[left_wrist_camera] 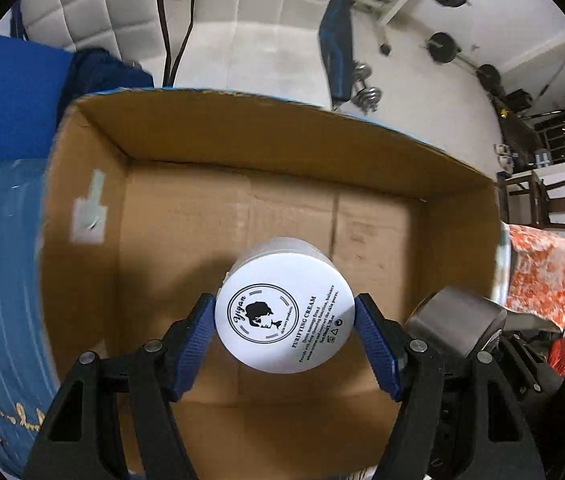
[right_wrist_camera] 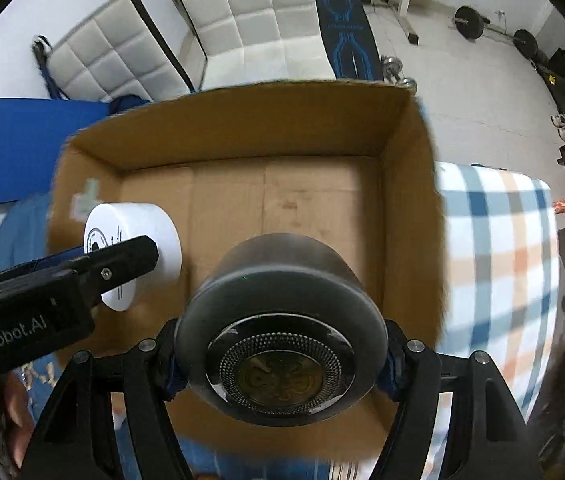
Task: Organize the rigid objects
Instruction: 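Lift both held containers and carry them over the cardboard box, then lower both containers into the box and open both tools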
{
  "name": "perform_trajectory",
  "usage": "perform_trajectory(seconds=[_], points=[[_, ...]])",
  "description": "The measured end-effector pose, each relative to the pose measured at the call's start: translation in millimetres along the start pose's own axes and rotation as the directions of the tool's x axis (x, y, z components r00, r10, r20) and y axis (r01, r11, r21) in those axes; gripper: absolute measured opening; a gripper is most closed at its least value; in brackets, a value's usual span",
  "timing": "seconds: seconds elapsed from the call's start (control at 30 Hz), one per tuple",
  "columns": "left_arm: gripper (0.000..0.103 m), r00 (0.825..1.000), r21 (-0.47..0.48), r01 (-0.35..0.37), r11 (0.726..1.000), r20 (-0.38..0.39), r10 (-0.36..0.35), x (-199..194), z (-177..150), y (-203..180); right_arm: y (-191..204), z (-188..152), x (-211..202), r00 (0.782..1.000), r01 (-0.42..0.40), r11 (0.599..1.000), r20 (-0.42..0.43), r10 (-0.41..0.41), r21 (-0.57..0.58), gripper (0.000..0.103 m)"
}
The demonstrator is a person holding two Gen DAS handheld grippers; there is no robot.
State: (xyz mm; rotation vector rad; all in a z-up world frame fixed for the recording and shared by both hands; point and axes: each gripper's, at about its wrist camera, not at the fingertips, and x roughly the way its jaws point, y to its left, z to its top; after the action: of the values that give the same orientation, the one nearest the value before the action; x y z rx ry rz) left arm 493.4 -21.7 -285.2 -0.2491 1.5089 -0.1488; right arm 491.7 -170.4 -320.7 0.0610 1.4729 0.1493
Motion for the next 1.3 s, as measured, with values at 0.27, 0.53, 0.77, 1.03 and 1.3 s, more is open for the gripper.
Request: perform_trajectory(seconds=[0.27, 0.53, 0.77, 1.03, 1.3], points=[[0.068, 0.994, -0.006, -0.037, 0.999, -0.1, 0.036, 55.0, 36.8, 4.1, -0.6, 49.0, 79.1, 0.994, 0.02, 1.0, -0.105, -0.021, -0.015, 0.073], [0.068, 0.991, -0.016, -0.06, 0.998, -0.121, 0.057, 67.7, 44.8, 1.2, -9.3, 71.2, 118.6, 0.986, 0.025, 1.0, -0.162, -0.026, -0.006, 0.073], [0.069, 0.986, -0.011, -0.082, 0.997, -0.148, 0.08, 65.8, 39.9, 1.2, -14.5, 82.5, 127.4, 0.983, 0.039, 0.999, -0.179, -0.041, -0.014, 0.079], [0.088, 0.988, -0.038, -0.102, 0.994, -0.116, 0.097, 40.4, 36.5, 10.3, -5.4, 76.0, 112.4, 0.986, 0.002, 1.0, -0.164, -0.002, -0.003, 0.103], [0.099, 0.975, 0.022, -0.219, 0.975, 0.041, 0.218, -9.5, 7.4, 19.6, -7.6, 47.8, 88.0, 0.994, 0.048, 0.999, -0.095, -0.049, -0.009, 0.103]])
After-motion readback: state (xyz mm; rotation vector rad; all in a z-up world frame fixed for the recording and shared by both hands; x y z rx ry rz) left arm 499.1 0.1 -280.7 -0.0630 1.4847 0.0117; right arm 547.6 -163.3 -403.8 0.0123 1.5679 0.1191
